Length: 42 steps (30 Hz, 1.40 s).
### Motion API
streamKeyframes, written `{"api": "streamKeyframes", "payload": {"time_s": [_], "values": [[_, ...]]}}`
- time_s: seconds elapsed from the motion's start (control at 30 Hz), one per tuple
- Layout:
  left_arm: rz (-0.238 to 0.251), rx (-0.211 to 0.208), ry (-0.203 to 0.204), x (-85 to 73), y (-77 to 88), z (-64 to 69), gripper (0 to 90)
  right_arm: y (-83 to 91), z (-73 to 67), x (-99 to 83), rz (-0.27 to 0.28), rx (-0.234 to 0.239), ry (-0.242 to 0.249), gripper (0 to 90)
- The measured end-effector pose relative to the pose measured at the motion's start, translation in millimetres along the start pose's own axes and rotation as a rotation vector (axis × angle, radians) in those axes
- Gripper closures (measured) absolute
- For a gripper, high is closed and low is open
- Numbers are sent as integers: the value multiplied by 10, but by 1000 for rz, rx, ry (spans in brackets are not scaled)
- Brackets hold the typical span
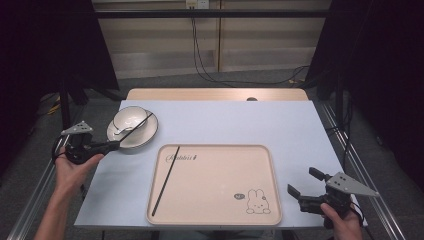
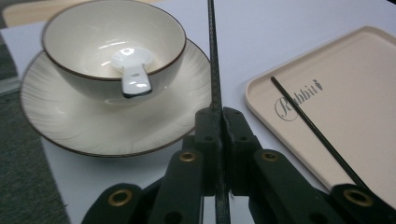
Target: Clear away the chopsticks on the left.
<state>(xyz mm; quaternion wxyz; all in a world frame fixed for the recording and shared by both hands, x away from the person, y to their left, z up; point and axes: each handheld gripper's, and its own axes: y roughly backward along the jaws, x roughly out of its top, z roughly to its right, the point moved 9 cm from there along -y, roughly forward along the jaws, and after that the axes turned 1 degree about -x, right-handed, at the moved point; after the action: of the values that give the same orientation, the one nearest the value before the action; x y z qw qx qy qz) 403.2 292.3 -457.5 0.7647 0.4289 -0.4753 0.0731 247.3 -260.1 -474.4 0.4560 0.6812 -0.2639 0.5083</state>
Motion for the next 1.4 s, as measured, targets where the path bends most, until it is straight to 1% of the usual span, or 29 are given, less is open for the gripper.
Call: {"api": "streamKeyframes", "payload": {"time_s": [0.03, 0.07, 0.13, 0.17, 0.2, 0.27, 0.3, 0.33, 0.37, 0.43, 0.47, 0.5, 0.53, 0.6, 0.67, 0.7, 0.73, 0.77, 0.8, 0.83, 0.9, 1.0, 1.03, 1.07, 1.1, 1.13, 1.27, 1.3, 1.4], "values": [[6, 7, 10, 1, 54, 9, 858, -1, 1, 1, 0, -1, 1, 44], [8, 6, 18, -6, 72, 31, 858, -1, -1, 1, 0, 0, 1, 44], [1, -1, 8, -30, 88, 86, 858, -1, -1, 0, -1, 1, 3, 44], [1, -1, 8, -30, 88, 86, 858, -4, 0, 0, -1, 0, 2, 44], [-2, 1, 13, -47, 88, 131, 858, -4, 0, 0, -1, 0, 2, 44], [0, -11, 21, -63, 89, 210, 858, -7, -1, 0, -1, 1, 2, 44], [5, -8, 28, -68, 89, 244, 858, -7, -5, 1, -1, 1, 4, 44], [13, -17, 49, -77, 84, 326, 858, -5, -10, 2, 0, 4, 3, 44], [13, -17, 49, -77, 84, 326, 857, -5, -10, 2, 0, 4, 3, 44], [13, -32, 59, -94, 74, 408, 858, 0, -7, 2, 0, 4, 4, 44], [15, -25, 66, -104, 73, 439, 858, 0, -5, 3, 1, 1, 2, 44], [16, -30, 65, -118, 71, 500, 858, 1, -4, 3, 1, 0, 1, 44], [16, -30, 65, -118, 71, 500, 858, 0, -6, 4, 3, -1, 3, 44], [16, -27, 86, -145, 78, 558, 858, 2, -11, 4, 2, 0, 2, 44], [19, -15, 90, -174, 78, 603, 858, 4, -18, 4, 2, 4, 6, 44], [15, -19, 97, -193, 85, 634, 858, 4, -18, 4, 2, 4, 6, 44], [8, -9, 97, -221, 91, 699, 857, 5, -18, 4, 1, 3, 6, 44], [8, -9, 97, -221, 91, 699, 858, 5, -18, 4, 1, 3, 6, 44], [5, -6, 102, -228, 99, 734, 858, 3, -21, 4, 1, 5, 5, 44], [-1, -5, 97, -236, 104, 769, 858, 3, -21, 4, 1, 5, 5, 44], [-6, 2, 107, -254, 119, 825, 858, 2, -21, 5, 2, 4, 5, 44], [4, 2, 110, -290, 134, 930, 857, 5, -25, 5, 1, 3, 7, 44], [12, 12, 110, -300, 140, 955, 857, 5, -25, 5, 1, 3, 7, 44], [15, 14, 132, -322, 139, 1019, 858, 4, -24, 5, 1, 3, 7, 44], [15, 14, 132, -322, 139, 1019, 858, 4, -24, 5, 1, 3, 7, 44], [18, 30, 131, -331, 140, 1051, 858, 3, -28, 6, 1, 5, 6, 44], [34, 73, 168, -335, 129, 1167, 858, 0, -35, 7, 1, 5, 8, 44], [33, 75, 180, -341, 125, 1198, 858, 1, -35, 6, 0, 5, 8, 44], [35, 92, 188, -358, 97, 1299, 858, 1, -34, 7, 1, 4, 8, 44]]}}
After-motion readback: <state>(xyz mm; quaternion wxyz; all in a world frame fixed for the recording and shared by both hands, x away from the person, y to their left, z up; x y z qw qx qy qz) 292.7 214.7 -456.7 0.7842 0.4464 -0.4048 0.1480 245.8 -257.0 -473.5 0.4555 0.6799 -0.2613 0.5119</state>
